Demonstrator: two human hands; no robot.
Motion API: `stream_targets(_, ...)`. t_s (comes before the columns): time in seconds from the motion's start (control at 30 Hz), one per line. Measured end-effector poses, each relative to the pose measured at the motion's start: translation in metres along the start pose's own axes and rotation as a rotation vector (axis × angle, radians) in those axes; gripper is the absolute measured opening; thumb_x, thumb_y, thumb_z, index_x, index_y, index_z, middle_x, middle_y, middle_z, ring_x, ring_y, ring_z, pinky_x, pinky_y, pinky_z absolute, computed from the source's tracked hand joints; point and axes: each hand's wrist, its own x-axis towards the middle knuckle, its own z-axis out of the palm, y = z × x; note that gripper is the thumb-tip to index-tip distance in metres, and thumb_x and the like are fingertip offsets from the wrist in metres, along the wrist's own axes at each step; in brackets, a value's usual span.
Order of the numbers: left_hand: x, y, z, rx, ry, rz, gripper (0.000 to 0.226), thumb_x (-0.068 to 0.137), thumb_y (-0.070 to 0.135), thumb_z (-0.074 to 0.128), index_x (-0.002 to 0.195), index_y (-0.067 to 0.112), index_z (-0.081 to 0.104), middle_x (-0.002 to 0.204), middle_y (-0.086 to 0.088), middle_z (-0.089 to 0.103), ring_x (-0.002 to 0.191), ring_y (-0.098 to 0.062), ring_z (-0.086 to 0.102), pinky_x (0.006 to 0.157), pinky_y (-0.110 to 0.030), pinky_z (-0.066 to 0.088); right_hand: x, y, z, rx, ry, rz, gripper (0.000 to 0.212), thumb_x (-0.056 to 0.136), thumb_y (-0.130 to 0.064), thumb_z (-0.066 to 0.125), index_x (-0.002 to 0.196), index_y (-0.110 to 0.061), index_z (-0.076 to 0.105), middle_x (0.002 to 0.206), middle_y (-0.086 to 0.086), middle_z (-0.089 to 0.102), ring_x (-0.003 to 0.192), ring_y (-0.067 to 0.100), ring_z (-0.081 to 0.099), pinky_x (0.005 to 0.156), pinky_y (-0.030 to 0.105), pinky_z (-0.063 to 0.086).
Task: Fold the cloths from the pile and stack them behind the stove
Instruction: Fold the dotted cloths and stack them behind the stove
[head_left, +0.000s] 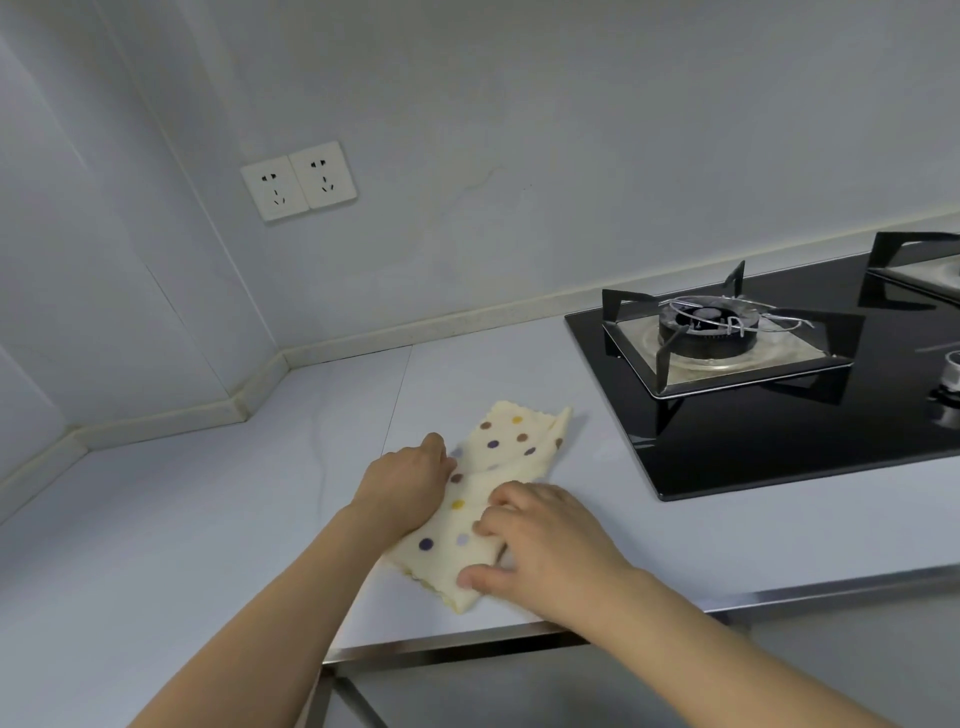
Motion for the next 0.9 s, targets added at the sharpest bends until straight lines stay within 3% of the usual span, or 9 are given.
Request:
stream_targets(0.13, -0.005, 0.000, 0.008, -0.010, 0.057, -0.021, 0.025, 0.103, 0.038, 0.030, 0.093, 0.016, 0.036, 0.064, 0.004, 0.047, 0.060, -0.026, 0.048, 0.058, -0.033, 0.036, -0.003, 0.009, -0.015, 0.041, -0.109, -0.006, 0.066, 0.076, -0.072, 0.055, 0.129, -0.033, 0.056, 0.128, -0.012, 0.045, 0.120, 0.012, 0.040, 0.104, 0.029, 0.030)
stream_targets(0.3, -0.007, 0.006, -0.001, 0.050, -0.008, -0.040, 0.025, 0.103, 0.036, 0.027, 0.096, 0.014, 0.037, 0.068, 0.002, 0.049, 0.059, -0.023, 0.045, 0.059, -0.033, 0.036, 0.016, 0.031, -0.019, 0.004, 0.140, 0.132, 0.043, 0.097, -0.052, 0.037, 0.120, -0.024, 0.059, 0.120, -0.007, 0.055, 0.111, 0.016, 0.049, 0.100, 0.032, 0.036)
stream_targets(0.37, 0.002, 0.006, -0.011, 0.044, -0.102, -0.093, 0.027, 0.102, 0.035, 0.027, 0.092, 0.013, 0.040, 0.074, 0.000, 0.051, 0.065, -0.022, 0.047, 0.061, -0.033, 0.035, 0.016, 0.036, -0.011, -0.079, 0.149, 0.147, 0.042, 0.097, -0.049, 0.035, 0.115, -0.021, 0.061, 0.114, -0.005, 0.055, 0.108, 0.017, 0.050, 0.098, 0.032, 0.038)
stream_targets(0.47, 0.033, 0.018, -0.023, -0.114, -0.213, -0.172, 0.032, 0.097, 0.039, 0.027, 0.091, 0.014, 0.045, 0.093, -0.004, 0.056, 0.079, -0.021, 0.049, 0.065, -0.033, 0.036, 0.016, 0.036, -0.001, -0.109, 0.247, 0.119, 0.046, 0.086, -0.047, 0.035, 0.090, -0.017, 0.069, 0.093, -0.003, 0.059, 0.091, 0.019, 0.057, 0.088, 0.038, 0.050)
stream_targets(0.57, 0.048, 0.039, -0.010, -0.277, -0.134, -0.210, 0.042, 0.098, 0.047, 0.031, 0.124, 0.019, 0.048, 0.124, -0.003, 0.051, 0.115, -0.027, 0.044, 0.092, -0.040, 0.036, 0.018, 0.036, -0.002, -0.154, 0.280, 0.138, 0.039, 0.079, -0.045, 0.041, 0.077, -0.018, 0.068, 0.091, -0.002, 0.062, 0.086, 0.018, 0.062, 0.084, 0.037, 0.054)
stream_targets(0.63, 0.044, 0.045, 0.008, -0.213, -0.036, -0.149, 0.042, 0.099, 0.045, 0.031, 0.137, 0.028, 0.041, 0.139, 0.000, 0.041, 0.128, -0.025, 0.035, 0.104, -0.041, 0.026, 0.016, 0.036, -0.002, -0.194, 0.244, 0.169, 0.036, 0.078, -0.048, 0.041, 0.076, -0.021, 0.065, 0.083, -0.005, 0.063, 0.078, 0.016, 0.063, 0.087, 0.042, 0.054)
stream_targets(0.77, 0.048, 0.038, 0.020, -0.245, -0.002, -0.141, 0.041, 0.100, 0.047, 0.028, 0.138, 0.037, 0.040, 0.143, 0.005, 0.035, 0.133, -0.021, 0.029, 0.110, -0.040, 0.018, 0.012, 0.042, -0.006, -0.288, 0.178, 0.284, 0.047, 0.078, -0.055, 0.039, 0.088, -0.020, 0.069, 0.080, -0.001, 0.066, 0.074, 0.020, 0.066, 0.095, 0.052, 0.047)
stream_targets(0.9, 0.049, 0.042, 0.024, -0.211, 0.020, -0.137, 0.041, 0.100, 0.047, 0.029, 0.138, 0.037, 0.040, 0.143, 0.006, 0.035, 0.132, -0.022, 0.030, 0.109, -0.039, 0.018, 0.026, 0.044, -0.018, -0.232, 0.246, 0.312, 0.049, 0.082, -0.046, 0.032, 0.090, -0.011, 0.066, 0.090, 0.011, 0.062, 0.082, 0.032, 0.063, 0.087, 0.048, 0.049)
